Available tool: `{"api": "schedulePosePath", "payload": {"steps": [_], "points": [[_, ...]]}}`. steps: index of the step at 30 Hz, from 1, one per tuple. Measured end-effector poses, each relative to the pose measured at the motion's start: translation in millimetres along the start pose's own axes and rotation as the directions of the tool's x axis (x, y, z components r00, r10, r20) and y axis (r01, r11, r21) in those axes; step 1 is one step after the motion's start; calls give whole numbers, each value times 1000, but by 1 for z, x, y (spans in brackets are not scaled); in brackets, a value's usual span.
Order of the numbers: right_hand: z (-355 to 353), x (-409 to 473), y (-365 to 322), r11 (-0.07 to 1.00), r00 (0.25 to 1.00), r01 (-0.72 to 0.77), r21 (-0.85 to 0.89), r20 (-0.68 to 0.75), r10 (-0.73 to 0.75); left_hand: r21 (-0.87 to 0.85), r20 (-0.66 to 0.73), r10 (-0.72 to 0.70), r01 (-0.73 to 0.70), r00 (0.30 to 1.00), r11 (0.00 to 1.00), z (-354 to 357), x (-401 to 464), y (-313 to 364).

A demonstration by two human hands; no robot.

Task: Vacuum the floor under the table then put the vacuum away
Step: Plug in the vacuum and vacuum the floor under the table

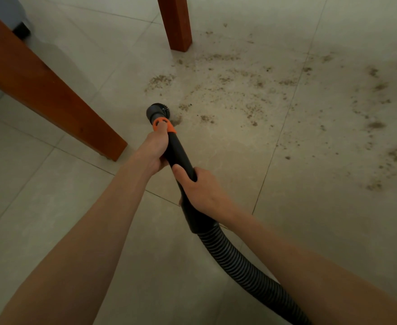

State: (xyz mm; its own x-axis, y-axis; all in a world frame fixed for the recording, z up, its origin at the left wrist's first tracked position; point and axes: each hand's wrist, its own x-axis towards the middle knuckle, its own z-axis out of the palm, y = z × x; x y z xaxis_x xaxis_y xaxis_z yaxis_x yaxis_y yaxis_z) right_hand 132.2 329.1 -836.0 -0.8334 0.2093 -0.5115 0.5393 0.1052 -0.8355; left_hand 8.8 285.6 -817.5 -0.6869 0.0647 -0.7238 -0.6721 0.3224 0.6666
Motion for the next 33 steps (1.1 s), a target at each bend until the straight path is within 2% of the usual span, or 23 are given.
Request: {"api": "schedulePosePath", "payload": {"steps": [10, 16, 24, 33], "points": [[7, -24, 12, 998, 999, 1, -61, 46, 2, 48, -38, 1, 1, 999, 999, -9, -14, -24], [3, -40, 20, 997, 1000, -20, -72, 3, 20, 51, -9, 10, -10, 1000, 999, -1, -25, -36], [-4, -40, 14, 999, 998, -37, -5, -54, 37, 89, 45, 38, -42, 998, 995, 13, -27, -24], [-13, -23, 9, 999, 996, -41, -8, -78, 40, 95, 82, 48, -55, 996, 994, 23, -15, -10]]}}
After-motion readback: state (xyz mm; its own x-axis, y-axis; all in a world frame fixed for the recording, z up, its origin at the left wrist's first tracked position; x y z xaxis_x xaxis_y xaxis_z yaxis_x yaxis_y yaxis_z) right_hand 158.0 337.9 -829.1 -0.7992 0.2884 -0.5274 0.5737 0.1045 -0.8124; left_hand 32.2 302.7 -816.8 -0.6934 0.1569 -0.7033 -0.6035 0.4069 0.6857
